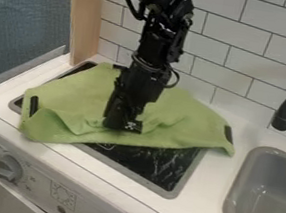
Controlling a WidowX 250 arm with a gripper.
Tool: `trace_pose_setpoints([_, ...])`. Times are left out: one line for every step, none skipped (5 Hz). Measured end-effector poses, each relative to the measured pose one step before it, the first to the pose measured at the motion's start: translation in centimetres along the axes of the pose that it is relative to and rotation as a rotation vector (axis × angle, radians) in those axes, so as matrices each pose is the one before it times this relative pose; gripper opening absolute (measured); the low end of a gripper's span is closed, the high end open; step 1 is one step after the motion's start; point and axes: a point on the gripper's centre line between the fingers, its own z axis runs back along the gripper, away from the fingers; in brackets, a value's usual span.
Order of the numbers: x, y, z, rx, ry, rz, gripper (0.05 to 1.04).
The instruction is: Unfold the cloth top to bottom
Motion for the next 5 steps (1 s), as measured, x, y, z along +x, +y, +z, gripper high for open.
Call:
trace_pose_setpoints([0.256,-0.141,0.351,-0.0189,-0.0133,0.0218,0.053])
trace_pose_setpoints([0.053,-0.352,1.347,-0.0126,-0.0420,0.0375,0.053])
trace_pose_setpoints([0.020,-0.055,2.907,0.0329,-0.0811,0.0265,0.053])
trace_pose_setpoints([0.807,-1.591,1.436,0.0049,-0.0137,-0.0325,0.053])
trace_pose_setpoints([-0.002,-1.644,1.138,0.0046,-0.0237,-0.0113,0.053])
